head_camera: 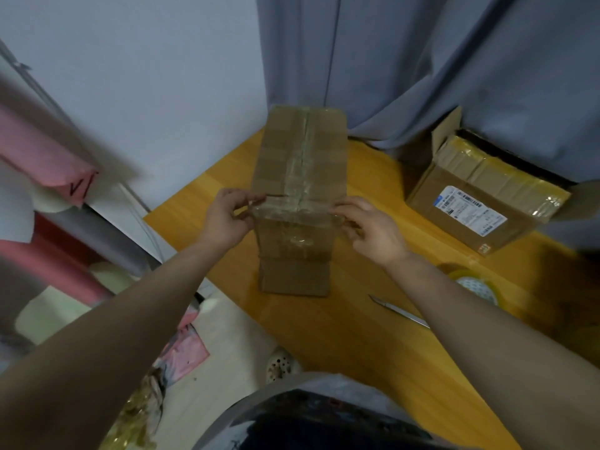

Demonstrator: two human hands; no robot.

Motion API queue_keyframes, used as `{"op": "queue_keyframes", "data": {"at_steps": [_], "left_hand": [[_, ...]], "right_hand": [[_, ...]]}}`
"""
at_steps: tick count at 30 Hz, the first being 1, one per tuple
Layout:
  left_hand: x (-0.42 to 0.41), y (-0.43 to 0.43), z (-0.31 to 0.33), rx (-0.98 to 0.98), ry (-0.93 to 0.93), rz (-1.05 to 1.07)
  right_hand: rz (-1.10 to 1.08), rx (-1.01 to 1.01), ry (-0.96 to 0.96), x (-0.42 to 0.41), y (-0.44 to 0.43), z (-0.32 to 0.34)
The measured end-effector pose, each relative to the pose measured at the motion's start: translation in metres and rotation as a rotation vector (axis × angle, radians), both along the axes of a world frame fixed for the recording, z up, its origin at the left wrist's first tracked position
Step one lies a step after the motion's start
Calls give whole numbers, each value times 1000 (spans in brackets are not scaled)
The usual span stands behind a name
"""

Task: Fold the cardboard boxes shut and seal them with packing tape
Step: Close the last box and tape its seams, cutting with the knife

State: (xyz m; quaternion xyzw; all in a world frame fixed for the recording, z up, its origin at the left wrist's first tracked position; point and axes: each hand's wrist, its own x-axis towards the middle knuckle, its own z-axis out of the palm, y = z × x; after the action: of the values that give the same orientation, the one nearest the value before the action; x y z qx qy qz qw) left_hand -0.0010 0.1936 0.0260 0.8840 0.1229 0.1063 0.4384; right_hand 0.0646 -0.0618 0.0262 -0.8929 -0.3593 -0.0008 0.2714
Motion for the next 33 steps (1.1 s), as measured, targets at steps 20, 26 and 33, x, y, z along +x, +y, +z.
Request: {"op": "queue_keyframes", "data": {"at_steps": [20,26,33], "left_hand": [[0,3,-20,22,-87,2],[0,-8,-14,309,-92,-68],[20,-11,-22,266,92,-83]], "right_hand": [[-117,-5,-335,4,19,-17],[-202,-171,-315,9,35,-2],[-99,-327,-93,15,55,-27]]}}
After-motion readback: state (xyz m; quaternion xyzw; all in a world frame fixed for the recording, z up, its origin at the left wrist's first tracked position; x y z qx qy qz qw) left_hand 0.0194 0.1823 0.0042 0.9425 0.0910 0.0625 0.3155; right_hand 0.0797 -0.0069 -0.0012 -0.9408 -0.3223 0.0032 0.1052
